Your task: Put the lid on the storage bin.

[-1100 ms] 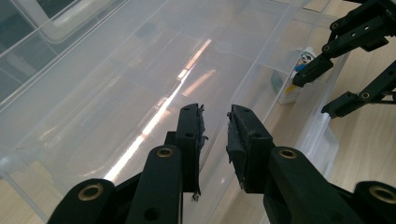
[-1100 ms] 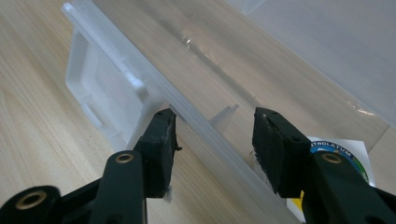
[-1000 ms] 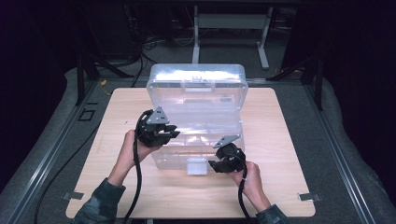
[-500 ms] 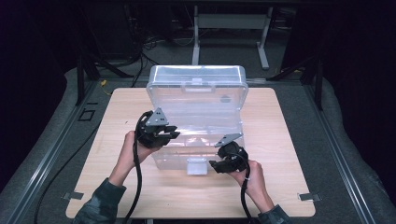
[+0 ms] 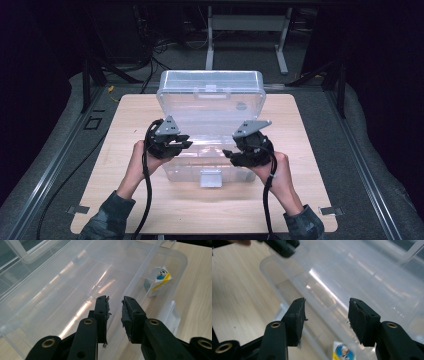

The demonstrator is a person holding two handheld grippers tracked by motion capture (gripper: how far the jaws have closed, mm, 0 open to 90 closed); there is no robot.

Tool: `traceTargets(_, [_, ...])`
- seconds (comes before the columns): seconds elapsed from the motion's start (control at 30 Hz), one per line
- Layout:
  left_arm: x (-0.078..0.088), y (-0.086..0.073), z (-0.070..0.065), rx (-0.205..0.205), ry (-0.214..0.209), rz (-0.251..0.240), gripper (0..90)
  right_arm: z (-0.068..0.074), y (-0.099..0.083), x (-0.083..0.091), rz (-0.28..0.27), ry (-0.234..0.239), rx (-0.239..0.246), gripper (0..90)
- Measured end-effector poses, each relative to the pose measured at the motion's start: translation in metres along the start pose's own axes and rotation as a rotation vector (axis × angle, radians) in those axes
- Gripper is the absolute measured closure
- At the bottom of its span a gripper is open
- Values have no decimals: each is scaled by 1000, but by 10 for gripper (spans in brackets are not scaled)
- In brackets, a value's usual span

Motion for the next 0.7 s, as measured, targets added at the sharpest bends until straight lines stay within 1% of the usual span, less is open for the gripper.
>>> traceTargets(0.03, [0,0,0,-1,0,0,735,-6,7,0,2,-15,-6,465])
traceTargets(0.17, [0,0,0,2,-2,3,735,-25,22,-8,2,-8,-40,451])
traceTargets(0.23, [0,-1,0,5,-6,4,734,-34,27,-15,3,-18,-53,451])
traceTargets(0.33, [0,-1,-1,6,-9,11,734,-45,32,-25,13,-20,-83,444])
traceTargets(0.43, [0,-2,-2,4,-10,14,734,-52,33,-34,2,-13,-119,432])
traceTargets(0.5, [1,-2,-2,4,-11,16,733,-55,34,-38,-2,-16,-131,437])
traceTargets(0.57, [1,-3,-3,6,-14,17,732,-59,34,-41,-8,-22,-145,463])
traceTargets(0.6, [0,-3,-4,8,-14,16,731,-61,35,-42,-14,-35,-148,499])
traceTargets(0.63, [1,-4,-4,4,-14,19,732,-64,37,-42,-36,-62,-151,583])
traceTargets(0.67, [1,-4,-4,3,-14,19,731,-67,39,-42,-70,-110,-163,644])
traceTargets(0.7, [1,-4,-4,4,-15,20,732,-68,40,-41,-79,-121,-167,664])
Point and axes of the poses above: each handheld gripper's, and its own axes: x roughly backward along the jaws, y roughly out of its top, z roughly to its left, the point moved 6 cm from there along -x, roughly forward along the jaws, and after that the axes turned 7 degrees about -z, right-handed, at the moved point
